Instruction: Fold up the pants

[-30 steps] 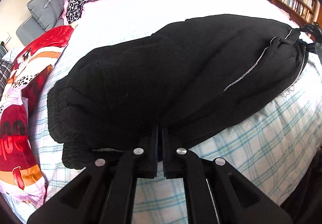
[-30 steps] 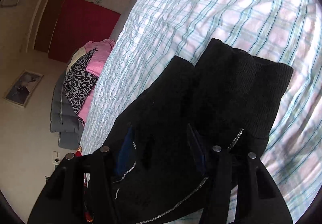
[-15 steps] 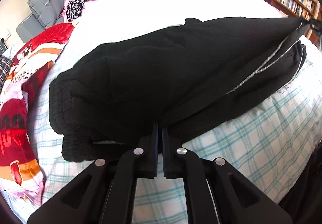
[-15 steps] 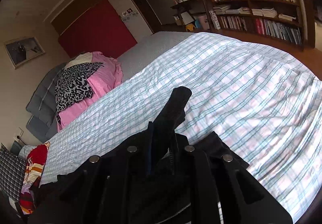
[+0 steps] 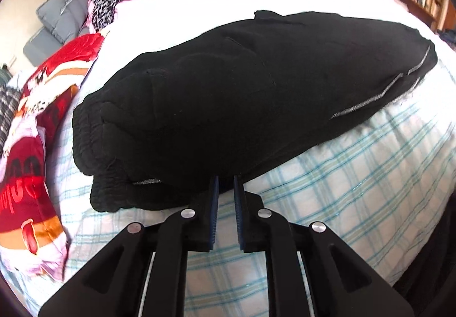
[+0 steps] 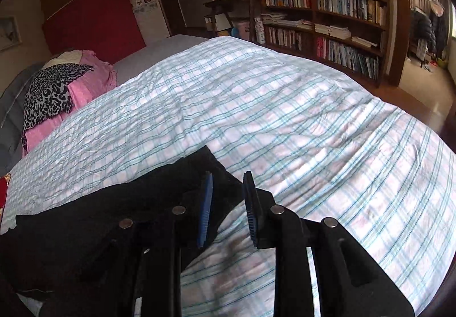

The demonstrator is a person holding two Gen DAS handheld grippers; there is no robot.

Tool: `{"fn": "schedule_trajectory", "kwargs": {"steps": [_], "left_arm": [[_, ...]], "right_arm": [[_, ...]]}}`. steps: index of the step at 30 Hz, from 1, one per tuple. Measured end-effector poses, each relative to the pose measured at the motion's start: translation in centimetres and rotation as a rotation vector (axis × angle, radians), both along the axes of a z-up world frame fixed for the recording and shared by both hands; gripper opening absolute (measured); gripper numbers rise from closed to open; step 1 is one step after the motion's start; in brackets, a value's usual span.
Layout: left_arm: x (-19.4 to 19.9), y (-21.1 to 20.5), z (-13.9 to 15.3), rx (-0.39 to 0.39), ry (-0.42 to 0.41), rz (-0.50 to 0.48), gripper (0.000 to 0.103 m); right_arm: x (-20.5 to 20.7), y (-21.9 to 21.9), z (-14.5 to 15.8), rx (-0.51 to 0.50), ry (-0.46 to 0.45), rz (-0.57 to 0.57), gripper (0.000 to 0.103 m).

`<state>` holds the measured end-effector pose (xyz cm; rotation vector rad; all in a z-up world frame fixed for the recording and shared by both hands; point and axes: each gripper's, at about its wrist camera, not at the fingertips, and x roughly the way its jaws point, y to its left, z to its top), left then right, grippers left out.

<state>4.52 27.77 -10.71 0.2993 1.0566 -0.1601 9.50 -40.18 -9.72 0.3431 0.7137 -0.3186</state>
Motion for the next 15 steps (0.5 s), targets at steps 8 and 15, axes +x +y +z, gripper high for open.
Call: {"fn": "schedule_trajectory", "kwargs": {"steps": [8,15], "left_arm": [[0.3,0.0,2.9,-0.103,-0.106,0.075,0.011],[1.4,2.9,-2.2,-0.004,0.005,0.157,0.02]], "right_arm": [[3.3,6.9,-3.3,-0.069,0.122,0.172,0.046],[2.8,3.8,-6.8,-0.138,0.285,0.056,0.077]]}}
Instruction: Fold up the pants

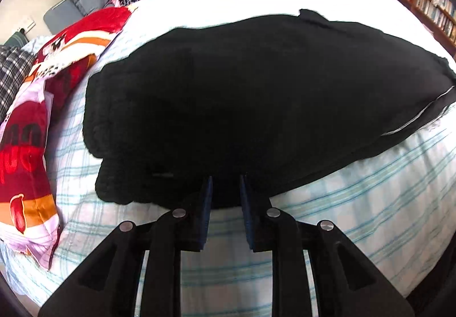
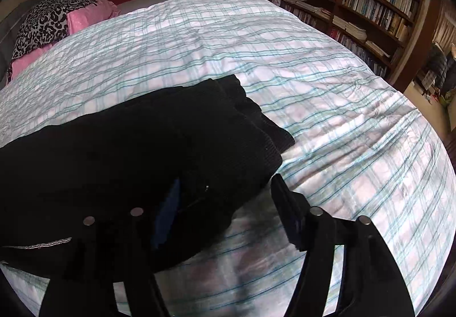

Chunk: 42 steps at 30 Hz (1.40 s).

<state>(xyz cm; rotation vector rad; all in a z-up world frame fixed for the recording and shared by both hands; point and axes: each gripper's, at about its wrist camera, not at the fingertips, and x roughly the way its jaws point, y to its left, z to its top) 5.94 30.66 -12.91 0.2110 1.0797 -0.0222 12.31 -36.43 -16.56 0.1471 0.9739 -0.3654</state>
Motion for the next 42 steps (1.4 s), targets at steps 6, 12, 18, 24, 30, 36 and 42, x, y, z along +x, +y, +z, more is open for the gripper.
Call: {"fn": "schedule_trajectory", "kwargs": {"steps": [6,12,18,24,30,36,42], "left_arm": [[-1.0,1.4,0.8,-0.089,-0.02,0.049,0.027],[-0.6,0.2,4.5,-0.181,-0.1,0.019,0.059],[3.1,-1.8,7.2,-0.257,-0.187,-0.006,0.064],[6.8,-3.6,5.6,-0.258,-0.152,0.007,0.068],[7.9,-3.3,4.5,-0.289,-0.135,0.03,0.079],[8.3,-2.5,4.2,-0.296,-0.139,0.049,0.08],[8.5,-2.4,4.1,-0.272,-0.143,0.039,0.081]], "right_arm": [[0.0,0.8,1.4,-0.028,0.008,0.016,0.075],[1.8,7.1,7.2,-0.017,-0.122,0.156,0.075],[8.0,18.1,8.8,0.25,-0.151,0.433,0.075],[14.0,30.9,9.1,0.479,-0.11,0.667,0.073],[17.7,40.4,8.6,0.573,-0.027,0.838,0.073],[20.5,44.7,6.3,0.626,0.083,0.882,0.061],[21.2,46.6,4.0,0.61,0.155,0.91,0.05]]}}
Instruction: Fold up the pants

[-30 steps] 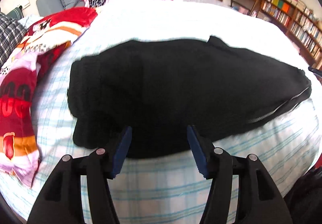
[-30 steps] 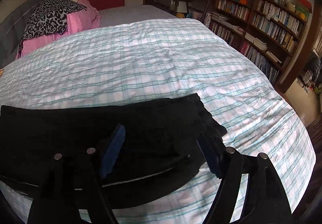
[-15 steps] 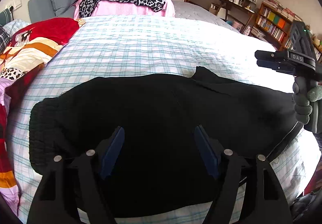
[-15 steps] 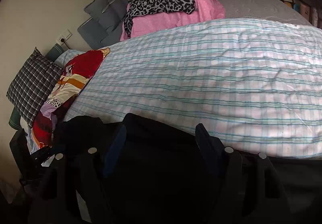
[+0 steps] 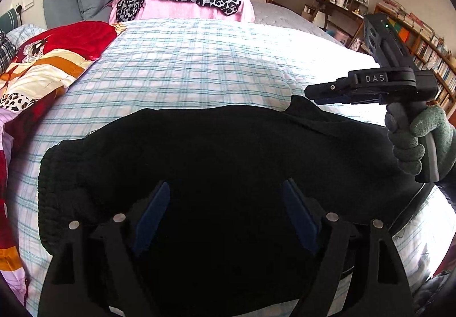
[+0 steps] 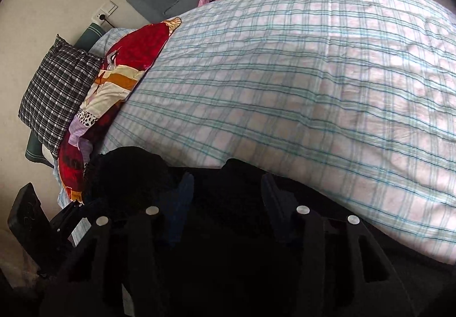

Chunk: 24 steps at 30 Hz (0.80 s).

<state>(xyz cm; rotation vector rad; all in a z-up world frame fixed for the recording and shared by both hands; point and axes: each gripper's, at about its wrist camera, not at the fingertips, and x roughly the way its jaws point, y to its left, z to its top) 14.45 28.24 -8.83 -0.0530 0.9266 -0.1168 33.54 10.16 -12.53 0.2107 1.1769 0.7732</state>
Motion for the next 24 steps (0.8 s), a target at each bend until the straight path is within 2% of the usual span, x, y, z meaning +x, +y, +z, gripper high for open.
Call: {"fn": "schedule_trajectory", "kwargs": {"steps": [6,10,11,13,14,17,20,22,24], "left_arm": [[0.4,0.3,0.1,-0.013,-0.007,0.002,0.081],[0.6,0.5,-0.6,-0.006,0.004,0.003,0.081],[0.6,0.6,-0.8,-0.007,0.01,0.005,0.081],[0.6,0.9,-1.2,-0.007,0.019,0.013,0.081],[0.6,1.1,-1.4,-0.008,0.024,0.017,0.081],[0.5,1.6,-1.7,-0.007,0.035,0.031,0.081],[0.2,2.3,-2.0,0.022,0.038,0.052,0.081],[-0.1,3.0,-2.6,0.036,0.051,0.057,0.081],[-0.5,3.3,-3.4,0.058,0.06,0.047,0.081]], "right_arm": [[0.0,1.2,-1.3,-0.11,-0.029,0.013,0.049],[0.2,1.7,-1.7,-0.1,-0.008,0.034,0.048],[0.1,2.0,-1.7,-0.102,-0.009,0.049,0.042],[-0.1,2.6,-1.9,-0.118,-0.012,0.071,0.007],[-0.3,2.8,-1.9,-0.119,-0.018,0.082,0.004],[-0.5,3.0,-0.7,-0.135,-0.104,0.058,0.003],[0.3,2.8,1.3,-0.122,-0.2,-0.013,0.003],[1.2,2.8,1.6,-0.119,-0.223,-0.051,0.003],[2.2,3.5,0.7,-0.145,-0.22,-0.058,0.003]]}}
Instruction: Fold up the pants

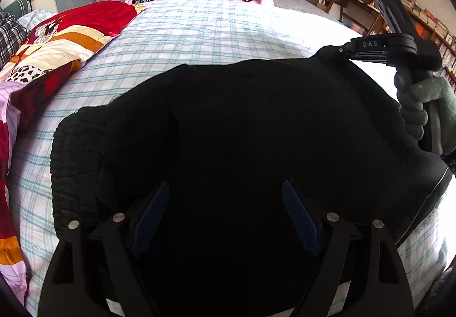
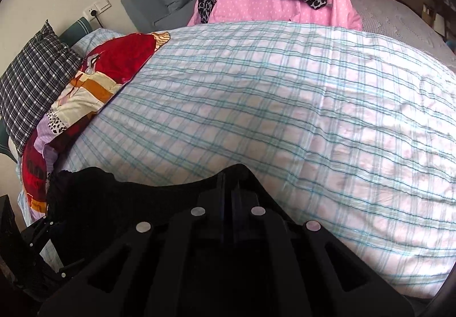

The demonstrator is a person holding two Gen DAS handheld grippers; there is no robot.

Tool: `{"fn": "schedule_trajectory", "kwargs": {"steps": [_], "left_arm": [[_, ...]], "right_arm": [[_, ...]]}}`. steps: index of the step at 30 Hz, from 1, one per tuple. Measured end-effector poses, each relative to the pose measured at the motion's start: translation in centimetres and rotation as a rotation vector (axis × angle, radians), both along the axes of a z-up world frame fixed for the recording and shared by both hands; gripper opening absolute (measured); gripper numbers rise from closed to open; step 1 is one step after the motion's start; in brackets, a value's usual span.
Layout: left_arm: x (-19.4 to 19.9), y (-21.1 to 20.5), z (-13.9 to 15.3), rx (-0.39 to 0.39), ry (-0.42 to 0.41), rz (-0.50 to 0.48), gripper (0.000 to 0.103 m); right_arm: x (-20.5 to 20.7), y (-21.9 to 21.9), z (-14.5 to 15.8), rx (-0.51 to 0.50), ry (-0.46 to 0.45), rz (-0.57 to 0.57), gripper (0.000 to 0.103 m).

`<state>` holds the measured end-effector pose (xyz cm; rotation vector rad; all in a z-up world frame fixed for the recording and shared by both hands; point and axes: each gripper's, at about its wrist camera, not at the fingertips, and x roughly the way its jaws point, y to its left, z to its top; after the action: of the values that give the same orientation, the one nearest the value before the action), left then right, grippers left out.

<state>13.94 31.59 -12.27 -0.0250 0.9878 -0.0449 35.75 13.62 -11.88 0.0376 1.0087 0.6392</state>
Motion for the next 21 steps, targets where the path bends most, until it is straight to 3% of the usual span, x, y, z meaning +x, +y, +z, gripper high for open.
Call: {"fn": "schedule_trajectory", "kwargs": {"steps": [3,8,11,12,15,21], "left_arm": [[-0.4,-0.4,-0.3,0.048,-0.005,-0.03,0.081],[-0.3,-0.1,-0.4,0.032,0.003,-0.03,0.081],[-0.2,-0.1,-0.3,0.032,0.015,-0.025,0.081],[-0.1,-0.1,-0.1,0.028,0.02,-0.021,0.081],[0.2,0.0,0.8,-0.003,0.023,0.001,0.085],[0.1,-2.4,2.7,-0.032,-0.013,-0.033,0.085]], "right_arm": [[0.8,0.8,-2.1,-0.039,0.0,-0.005,0.003],[1.4,0.4,-4.5,0.004,0.051,-0.031,0.003],[1.4,-0.1,-3.8,0.043,0.076,-0.004,0.013],[1.4,-0.4,-3.2,0.052,0.081,0.004,0.021],[0.7,-2.2,-0.6,0.062,0.005,-0.022,0.071],[-2.7,-7.5,3.2,-0.016,-0.118,-0.089,0.073]]}}
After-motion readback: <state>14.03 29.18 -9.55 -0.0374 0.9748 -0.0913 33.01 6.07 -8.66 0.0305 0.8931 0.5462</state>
